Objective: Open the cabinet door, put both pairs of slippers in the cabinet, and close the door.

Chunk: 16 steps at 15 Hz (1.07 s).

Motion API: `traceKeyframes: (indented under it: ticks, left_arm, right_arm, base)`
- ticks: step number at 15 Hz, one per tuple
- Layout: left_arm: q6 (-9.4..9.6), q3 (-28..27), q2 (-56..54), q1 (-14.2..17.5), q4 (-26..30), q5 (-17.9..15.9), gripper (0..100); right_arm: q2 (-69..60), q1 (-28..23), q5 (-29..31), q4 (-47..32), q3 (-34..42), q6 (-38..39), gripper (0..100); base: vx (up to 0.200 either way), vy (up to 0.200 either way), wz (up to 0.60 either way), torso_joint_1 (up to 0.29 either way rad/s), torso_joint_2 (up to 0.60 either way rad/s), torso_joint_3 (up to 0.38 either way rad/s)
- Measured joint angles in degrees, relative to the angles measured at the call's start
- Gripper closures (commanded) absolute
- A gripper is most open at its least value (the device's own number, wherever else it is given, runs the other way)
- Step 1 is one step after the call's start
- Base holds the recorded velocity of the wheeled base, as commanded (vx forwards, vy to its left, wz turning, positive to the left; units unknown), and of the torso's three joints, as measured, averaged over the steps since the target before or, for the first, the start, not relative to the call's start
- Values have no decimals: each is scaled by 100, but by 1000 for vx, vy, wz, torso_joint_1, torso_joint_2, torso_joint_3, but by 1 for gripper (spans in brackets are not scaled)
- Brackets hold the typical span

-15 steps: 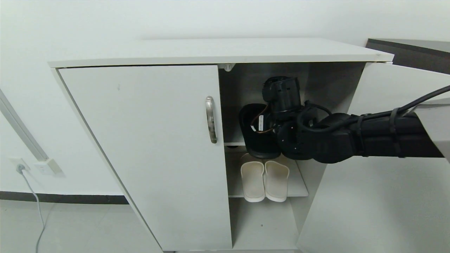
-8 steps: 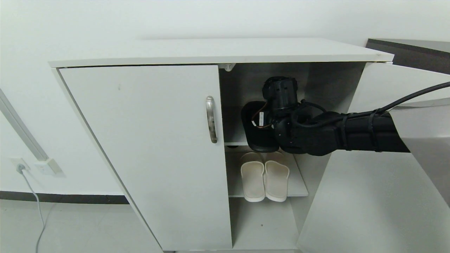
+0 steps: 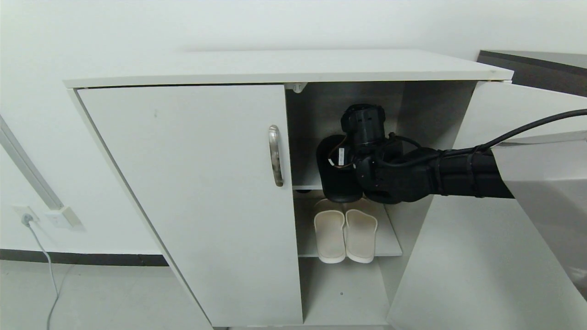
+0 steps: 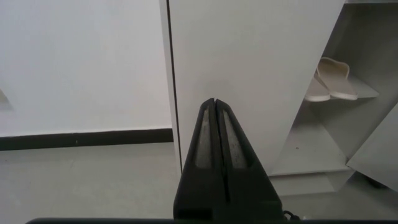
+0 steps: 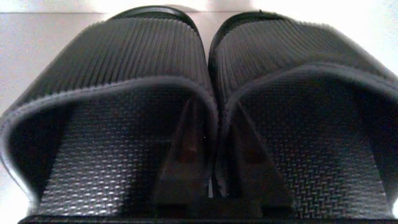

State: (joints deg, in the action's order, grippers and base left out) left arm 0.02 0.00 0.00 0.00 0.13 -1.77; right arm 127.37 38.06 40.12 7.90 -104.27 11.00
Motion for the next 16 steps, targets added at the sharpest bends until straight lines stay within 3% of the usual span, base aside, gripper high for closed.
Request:
traceKeyframes:
  ticks: [7,12,16]
  left_arm:
    - [-2,0,0,0,0,0,100]
    - [-2,-2,0,0,2,2,100]
    - [5,-2,0,0,0,0,100]
  right_arm:
    - [-171,85,11,-21,357,41,0]
    - [-827,350,39,296,1353,72,0]
    - [-1618,711,13,890,2678,68,0]
  base:
    - [0,0,0,0,0,0]
    - [0,0,0,0,0,0]
    - [0,0,0,0,0,0]
